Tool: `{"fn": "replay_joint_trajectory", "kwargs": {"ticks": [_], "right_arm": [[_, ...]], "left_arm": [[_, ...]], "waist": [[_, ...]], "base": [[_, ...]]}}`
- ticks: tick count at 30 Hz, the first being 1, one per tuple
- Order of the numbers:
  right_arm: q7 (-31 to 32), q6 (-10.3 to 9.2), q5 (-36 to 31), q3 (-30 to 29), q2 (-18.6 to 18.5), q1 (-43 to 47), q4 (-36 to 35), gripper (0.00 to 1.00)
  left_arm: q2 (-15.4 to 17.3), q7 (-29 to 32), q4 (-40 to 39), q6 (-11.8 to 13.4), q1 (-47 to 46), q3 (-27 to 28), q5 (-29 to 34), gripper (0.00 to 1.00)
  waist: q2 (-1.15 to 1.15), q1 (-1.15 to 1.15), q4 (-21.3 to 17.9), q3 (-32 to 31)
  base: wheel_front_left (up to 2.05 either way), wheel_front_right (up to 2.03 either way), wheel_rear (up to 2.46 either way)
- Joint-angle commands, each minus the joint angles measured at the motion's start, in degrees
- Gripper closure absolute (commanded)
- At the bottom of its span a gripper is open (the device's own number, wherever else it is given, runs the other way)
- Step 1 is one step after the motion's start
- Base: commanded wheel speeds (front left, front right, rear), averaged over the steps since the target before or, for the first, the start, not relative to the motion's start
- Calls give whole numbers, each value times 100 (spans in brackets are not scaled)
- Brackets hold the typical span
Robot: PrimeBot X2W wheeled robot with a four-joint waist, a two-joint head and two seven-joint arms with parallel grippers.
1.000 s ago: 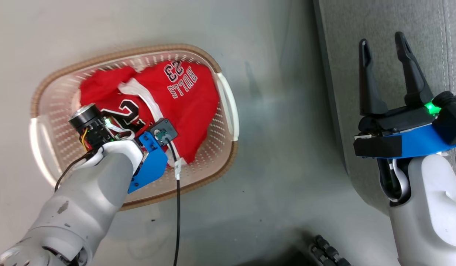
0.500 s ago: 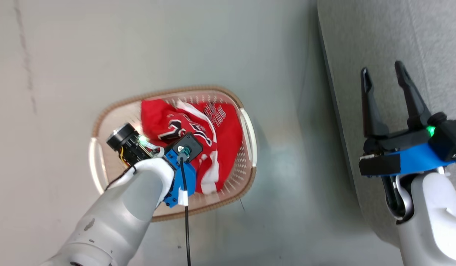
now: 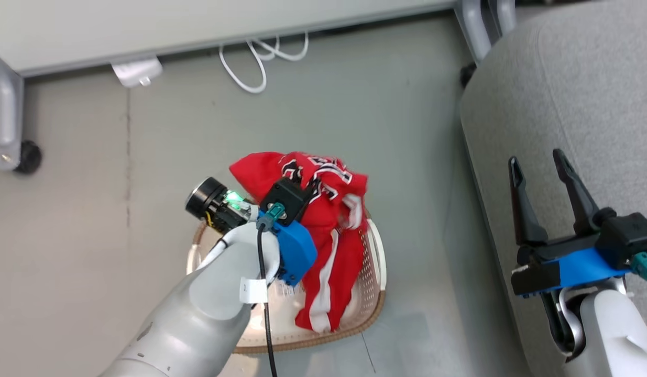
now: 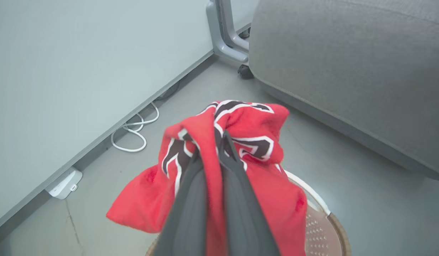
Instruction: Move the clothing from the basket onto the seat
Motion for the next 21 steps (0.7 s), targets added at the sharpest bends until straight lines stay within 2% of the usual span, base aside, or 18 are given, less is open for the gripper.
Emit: {"fn": "replay_joint_trajectory", "kwargs": {"ticks": [1,7,21], "right_arm": [[-20,1,-35,-9,-6,109,21,0],[-20,1,-83,-41,53,433,96,0],[-20,1,-181,-78,191,1007,208,0]], "left_arm": [[-8,-30,-114,50,87,69,-38,100],[32,-32,-1061,218,299,536,-53,100],[17,-32,-2001,133,376,850,144,100]], "waist": [[0,1,145,-338],[0,1,241,-932],[0,1,387,-1802]], "base": [[0,0,0],[0,0,0],[0,0,0]]}}
